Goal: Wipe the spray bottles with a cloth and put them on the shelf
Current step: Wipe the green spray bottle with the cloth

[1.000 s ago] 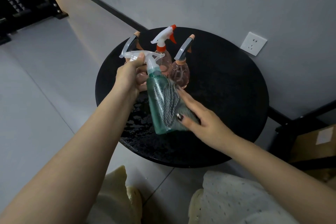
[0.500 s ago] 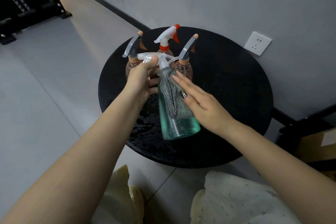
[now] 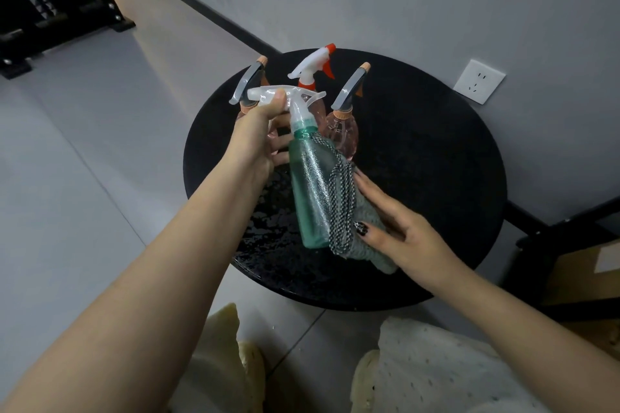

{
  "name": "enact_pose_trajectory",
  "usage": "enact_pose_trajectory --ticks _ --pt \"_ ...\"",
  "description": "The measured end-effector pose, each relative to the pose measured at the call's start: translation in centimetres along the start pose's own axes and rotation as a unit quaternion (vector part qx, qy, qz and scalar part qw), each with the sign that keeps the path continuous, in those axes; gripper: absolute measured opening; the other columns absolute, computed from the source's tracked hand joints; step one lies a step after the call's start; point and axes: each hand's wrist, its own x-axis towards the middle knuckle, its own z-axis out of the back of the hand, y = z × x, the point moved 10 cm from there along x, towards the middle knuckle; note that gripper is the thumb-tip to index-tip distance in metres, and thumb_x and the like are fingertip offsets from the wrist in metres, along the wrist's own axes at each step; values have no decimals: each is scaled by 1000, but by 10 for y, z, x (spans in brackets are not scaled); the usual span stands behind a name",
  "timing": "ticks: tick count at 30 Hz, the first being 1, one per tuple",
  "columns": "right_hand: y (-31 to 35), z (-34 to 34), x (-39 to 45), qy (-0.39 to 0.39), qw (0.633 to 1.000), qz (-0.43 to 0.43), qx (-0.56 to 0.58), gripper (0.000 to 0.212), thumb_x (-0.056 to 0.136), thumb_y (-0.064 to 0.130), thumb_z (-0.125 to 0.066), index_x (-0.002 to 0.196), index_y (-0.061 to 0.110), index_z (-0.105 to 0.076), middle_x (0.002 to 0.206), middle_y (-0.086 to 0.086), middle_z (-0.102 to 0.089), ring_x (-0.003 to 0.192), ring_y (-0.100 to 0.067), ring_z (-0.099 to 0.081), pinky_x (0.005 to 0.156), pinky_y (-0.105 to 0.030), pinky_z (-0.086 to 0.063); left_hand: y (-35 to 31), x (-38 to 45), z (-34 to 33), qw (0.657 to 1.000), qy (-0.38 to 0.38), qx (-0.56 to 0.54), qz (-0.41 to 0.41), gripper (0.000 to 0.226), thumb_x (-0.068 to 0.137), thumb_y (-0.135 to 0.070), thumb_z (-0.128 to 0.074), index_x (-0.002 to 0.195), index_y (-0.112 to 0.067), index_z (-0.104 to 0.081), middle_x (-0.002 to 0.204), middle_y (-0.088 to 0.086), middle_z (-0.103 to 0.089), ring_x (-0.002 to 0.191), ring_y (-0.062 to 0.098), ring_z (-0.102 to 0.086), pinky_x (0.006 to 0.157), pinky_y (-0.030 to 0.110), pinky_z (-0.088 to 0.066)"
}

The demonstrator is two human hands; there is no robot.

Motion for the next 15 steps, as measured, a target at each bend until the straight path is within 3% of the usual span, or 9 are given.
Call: enact_pose_trajectory --ticks 2,5,7,9,12,15 --pt "-1 0 5 2 999 -27 47 67 78 50 -63 134 35 -31 145 19 -36 132 2 -35 102 -11 -32 0 0 -1 1000 0 -9 -1 39 93 -33 -52 122 -8 -52 71 -3 -58 48 12 -61 48 26 -51" --pt "-8 -3 16 4 992 -75 99 72 69 50 -70 129 44 -30 121 40 -51 117 10 -48 89 -7 -40 -1 -4 -10 999 26 16 -11 25 95 -33 -49 99 -11 -59 74 -3 -57 48 8 -59 49 24 -50" --pt "-15 -3 25 2 986 -101 130 76 64 51 -75 128 45 -34 119 32 -58 115 4 -53 88 -12 -44 0 -7 -18 998 52 32 -24 23 95 -34 -47 91 -15 -60 80 -1 -56 60 11 -61 57 28 -49" --pt "-24 -3 31 6 978 -131 163 74 63 41 -78 128 41 -41 118 17 -64 113 -7 -58 87 -20 -48 2 -8 -24 996 70 33 -37 23 94 -36 -48 93 -17 -61 92 4 -57 80 23 -60 66 34 -50" --pt "-30 -6 34 8 970 -151 191 59 64 30 -73 119 32 -50 106 9 -69 99 -9 -65 79 -22 -51 6 -10 -30 994 84 44 -47 24 93 -37 -48 100 -16 -58 96 8 -53 81 26 -52 62 31 -46" --pt "-29 -5 34 -24 968 -139 207 56 60 34 -71 113 24 -55 95 8 -71 90 -10 -67 72 -21 -52 10 -13 -34 993 89 75 -37 33 92 -41 -49 111 -14 -57 99 6 -58 85 24 -58 67 32 -47"
